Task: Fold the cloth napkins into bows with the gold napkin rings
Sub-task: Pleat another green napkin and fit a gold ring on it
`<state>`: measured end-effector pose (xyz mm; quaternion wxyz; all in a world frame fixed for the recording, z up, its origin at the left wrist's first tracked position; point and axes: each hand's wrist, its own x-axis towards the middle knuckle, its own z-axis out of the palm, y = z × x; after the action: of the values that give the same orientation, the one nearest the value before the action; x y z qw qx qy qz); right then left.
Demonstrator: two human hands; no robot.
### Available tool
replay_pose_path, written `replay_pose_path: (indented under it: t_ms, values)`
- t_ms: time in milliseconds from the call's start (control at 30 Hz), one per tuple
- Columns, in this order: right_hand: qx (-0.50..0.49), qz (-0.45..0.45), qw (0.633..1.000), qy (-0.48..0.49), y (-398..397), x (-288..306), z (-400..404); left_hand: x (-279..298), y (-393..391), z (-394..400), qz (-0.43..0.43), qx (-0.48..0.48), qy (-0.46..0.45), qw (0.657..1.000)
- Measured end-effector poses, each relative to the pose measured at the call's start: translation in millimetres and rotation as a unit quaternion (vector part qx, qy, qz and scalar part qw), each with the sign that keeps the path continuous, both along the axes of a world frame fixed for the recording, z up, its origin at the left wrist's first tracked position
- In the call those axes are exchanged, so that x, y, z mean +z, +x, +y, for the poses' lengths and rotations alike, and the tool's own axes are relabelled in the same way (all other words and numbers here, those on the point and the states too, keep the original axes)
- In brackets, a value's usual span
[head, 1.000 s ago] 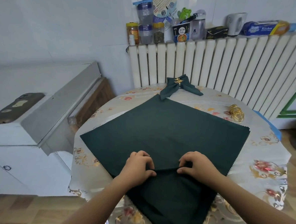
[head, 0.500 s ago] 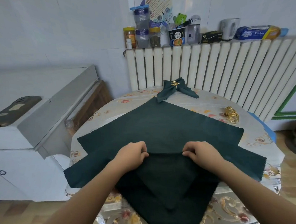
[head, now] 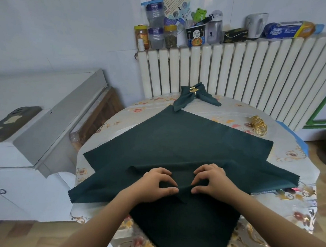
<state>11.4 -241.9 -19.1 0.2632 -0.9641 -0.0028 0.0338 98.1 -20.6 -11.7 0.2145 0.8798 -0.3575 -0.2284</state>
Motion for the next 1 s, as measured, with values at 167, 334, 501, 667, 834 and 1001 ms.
replay_pose_path:
  t_ms: [167, 334, 501, 667, 834, 1001]
  values:
    - [0.005, 0.043, 0.999, 0.017, 7.3, 10.1, -2.2, 10.5, 8.7, -2.5, 0.023, -0.027, 0.045, 0.998]
    - [-0.006, 0.102, 0.987, 0.128, 32.1, 17.9, -12.7, 20.5, 27.9, -13.8, 0.074, -0.021, 0.028, 0.997]
    - [-0.100, -0.002, 0.982, 0.157, 70.8, 26.5, -14.1, 25.6, 63.3, -33.5, 0.040, 0.144, -0.105, 0.983]
    - [-0.156, -0.033, 0.980, 0.121, 133.9, 21.5, -35.5, 13.9, 127.0, -60.6, -0.036, 0.247, -0.098, 0.963]
    - [-0.162, 0.000, 0.987, 0.010, 192.6, 4.6, -49.0, -2.8, 171.6, -86.0, -0.116, 0.262, -0.054, 0.956]
    - [-0.189, -0.014, 0.981, -0.027, 220.5, -13.4, -47.4, -17.7, 198.1, -100.4, -0.124, 0.288, -0.057, 0.948]
